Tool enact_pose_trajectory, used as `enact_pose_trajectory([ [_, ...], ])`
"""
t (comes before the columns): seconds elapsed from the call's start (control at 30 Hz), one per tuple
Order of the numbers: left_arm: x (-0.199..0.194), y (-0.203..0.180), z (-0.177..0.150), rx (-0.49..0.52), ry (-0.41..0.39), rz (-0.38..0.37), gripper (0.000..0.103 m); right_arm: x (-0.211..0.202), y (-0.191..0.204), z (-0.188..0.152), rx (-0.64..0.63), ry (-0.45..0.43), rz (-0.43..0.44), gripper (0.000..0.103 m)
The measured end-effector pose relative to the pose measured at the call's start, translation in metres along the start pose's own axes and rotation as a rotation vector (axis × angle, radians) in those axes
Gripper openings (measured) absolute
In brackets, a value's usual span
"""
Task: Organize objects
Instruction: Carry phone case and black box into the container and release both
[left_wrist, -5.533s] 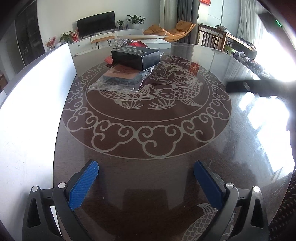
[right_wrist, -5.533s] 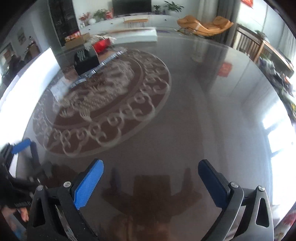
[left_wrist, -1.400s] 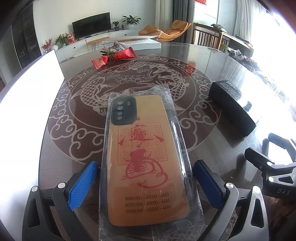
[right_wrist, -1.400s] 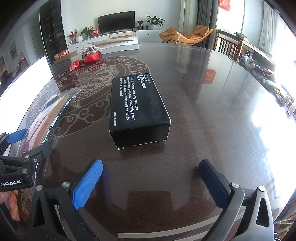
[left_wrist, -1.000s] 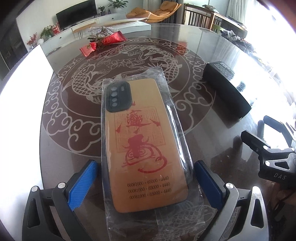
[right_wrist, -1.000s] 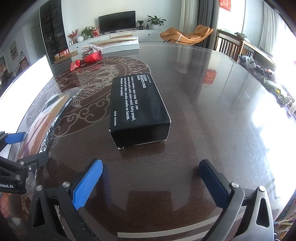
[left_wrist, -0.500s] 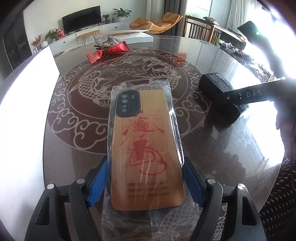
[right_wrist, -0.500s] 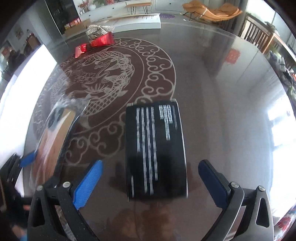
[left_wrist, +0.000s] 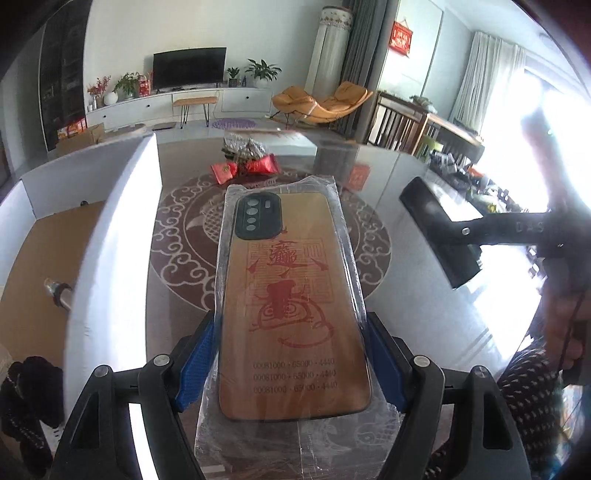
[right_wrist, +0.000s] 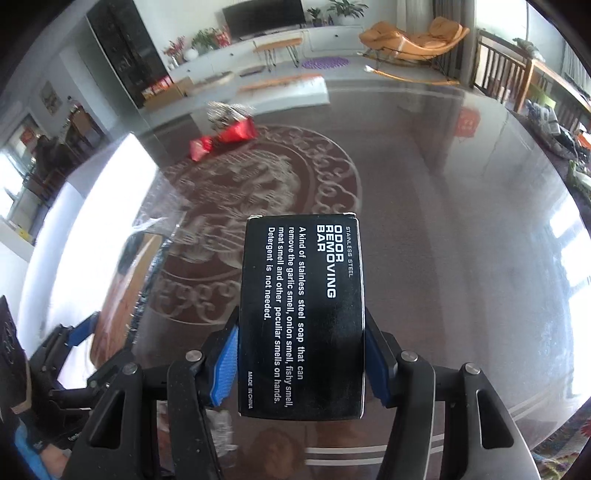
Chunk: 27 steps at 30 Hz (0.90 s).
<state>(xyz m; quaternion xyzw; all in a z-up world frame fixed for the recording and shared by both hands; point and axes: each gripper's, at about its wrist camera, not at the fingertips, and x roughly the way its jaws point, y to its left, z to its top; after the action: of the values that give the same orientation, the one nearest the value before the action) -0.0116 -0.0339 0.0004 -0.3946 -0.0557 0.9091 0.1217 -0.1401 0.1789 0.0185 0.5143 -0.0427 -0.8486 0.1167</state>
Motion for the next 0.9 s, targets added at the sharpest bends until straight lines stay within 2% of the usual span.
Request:
enact_pose_trajectory([
  [0.1,-0.049,0.025,0.016,-0.05,-0.079,-0.009,0.075,-0.018,0.047,0.014,-0.038,-0.046,0.102,0.058],
  [0.17,-0.08,0.054,0.024,-0.081,-0.123,0.046,0.075,-0.028,0.086,0.022,-0.073,-0.07,0.189,0.058],
  [0.27,-0.11,0.105,0.024,-0.144,-0.137,0.162,0.075,-0.037,0.156,0.027,-0.151,-0.083,0.323,0.058],
  [0.33,-0.121,0.141,0.017,-0.174,-0.115,0.276,0.075,-0.035,0.203,0.025,-0.203,-0.066,0.409,0.058],
  [0.4,-0.121,0.173,0.007,-0.195,-0.038,0.422,0.075,-0.025,0.249,0.019,-0.261,-0.031,0.475,0.059],
  [0.5,-0.115,0.209,-0.012,-0.241,0.059,0.58,0.075,0.001,0.306,0.005,-0.345,0.034,0.504,0.061],
  [0.57,-0.114,0.222,-0.02,-0.282,0.093,0.63,0.075,0.013,0.324,-0.005,-0.378,0.072,0.506,0.063],
  [0.63,-0.116,0.225,-0.023,-0.311,0.08,0.635,0.077,0.006,0.322,-0.014,-0.39,0.057,0.523,0.064],
  [0.7,-0.114,0.218,-0.019,-0.311,0.052,0.616,0.083,-0.003,0.304,-0.013,-0.388,-0.007,0.488,0.074],
  [0.77,-0.107,0.198,-0.006,-0.271,0.022,0.59,0.084,-0.012,0.271,-0.009,-0.354,-0.093,0.407,0.091],
  [0.83,-0.101,0.173,0.003,-0.223,-0.006,0.532,0.084,-0.016,0.231,-0.008,-0.303,-0.17,0.301,0.095],
  [0.9,-0.09,0.142,0.015,-0.172,-0.03,0.432,0.084,-0.009,0.182,-0.01,-0.234,-0.206,0.161,0.098],
])
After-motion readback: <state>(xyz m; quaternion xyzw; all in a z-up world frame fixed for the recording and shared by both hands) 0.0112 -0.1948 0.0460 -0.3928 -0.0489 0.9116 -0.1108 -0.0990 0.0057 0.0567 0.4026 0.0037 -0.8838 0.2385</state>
